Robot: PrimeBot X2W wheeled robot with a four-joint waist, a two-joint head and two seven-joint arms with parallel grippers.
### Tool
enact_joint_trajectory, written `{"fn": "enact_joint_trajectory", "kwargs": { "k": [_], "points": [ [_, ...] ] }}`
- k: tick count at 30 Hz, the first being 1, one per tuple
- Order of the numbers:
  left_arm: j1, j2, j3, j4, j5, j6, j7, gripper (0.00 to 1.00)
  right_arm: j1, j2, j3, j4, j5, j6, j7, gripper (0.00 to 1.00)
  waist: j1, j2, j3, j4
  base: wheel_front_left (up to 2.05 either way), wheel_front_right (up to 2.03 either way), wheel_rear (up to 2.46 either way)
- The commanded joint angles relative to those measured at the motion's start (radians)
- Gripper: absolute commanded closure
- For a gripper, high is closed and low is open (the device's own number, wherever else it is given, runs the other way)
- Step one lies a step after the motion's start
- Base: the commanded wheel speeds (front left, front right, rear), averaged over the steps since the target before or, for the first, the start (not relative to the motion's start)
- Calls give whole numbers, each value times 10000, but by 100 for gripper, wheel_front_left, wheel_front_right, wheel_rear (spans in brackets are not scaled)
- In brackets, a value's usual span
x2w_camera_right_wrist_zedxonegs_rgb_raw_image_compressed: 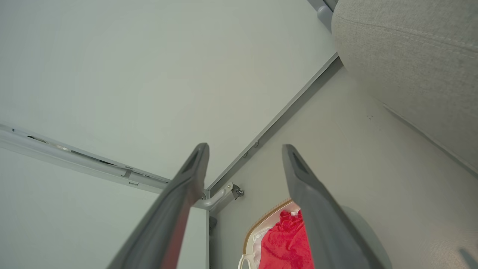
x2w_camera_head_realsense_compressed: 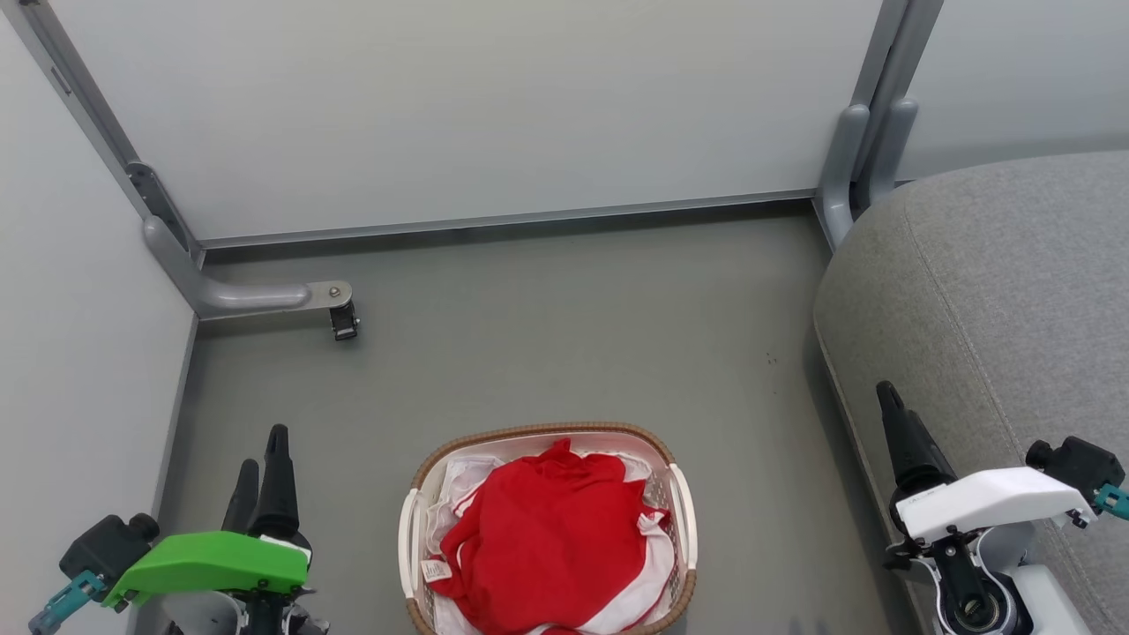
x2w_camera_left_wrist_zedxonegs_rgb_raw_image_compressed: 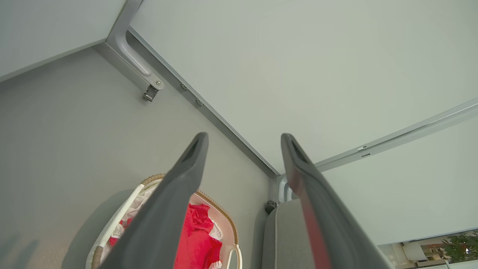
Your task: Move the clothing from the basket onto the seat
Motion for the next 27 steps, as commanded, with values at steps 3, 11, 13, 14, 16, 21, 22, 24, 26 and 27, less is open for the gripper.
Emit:
{"fn": "enact_joint_trajectory", "kwargs": {
  "k": [3, 11, 13, 14, 16, 21, 22, 24, 26, 27],
  "points": [
    [-285, 132, -32, -25, 764, -10, -182, 0, -340, -192, 177, -32, -694, 2, -191, 0, 0, 0, 10, -2, 0, 0, 0],
    [-281, 149, -143, 280, 1994, 44, -453, 0, -392, -323, 495, 202, -1896, 1, -461, 0, 0, 0, 30, 7, 0, 0, 0],
    [-297, 158, -157, 382, 2274, 76, -512, 0, -407, -350, 564, 309, -2165, 1, -525, 0, 0, 0, 37, 12, 0, 0, 0],
    [-309, 161, -172, 433, 2437, 90, -553, 0, -429, -361, 576, 365, -2316, 2, -563, 0, 0, 0, 41, 15, 0, 0, 0],
    [-330, 166, -199, 503, 2679, 98, -609, 0, -474, -369, 597, 448, -2576, 2, -624, 0, 0, 0, 51, 20, 0, 0, 0],
    [-411, 172, -232, 631, 3279, 119, -761, 0, -592, -404, 712, 574, -3182, 2, -770, 0, 0, 0, 114, 32, 0, 0, 0],
    [-424, 175, -238, 650, 3414, 126, -790, 0, -621, -419, 741, 593, -3322, 2, -804, 0, 0, 0, 137, 35, 0, 0, 0],
    [-456, 178, -248, 688, 3669, 139, -850, 0, -674, -416, 721, 621, -3549, 2, -862, 0, 0, 0, 168, 40, 0, 0, 0],
    [-508, 180, -266, 706, 3898, 152, -910, 0, -755, -422, 716, 623, -3790, 2, -923, 0, 0, 0, 205, 47, 0, 0, 0],
    [-536, 180, -274, 712, 4002, 167, -929, 0, -784, -424, 718, 619, -3894, 2, -944, 0, 0, 0, 220, 50, 0, 0, 0]
  ]
}}
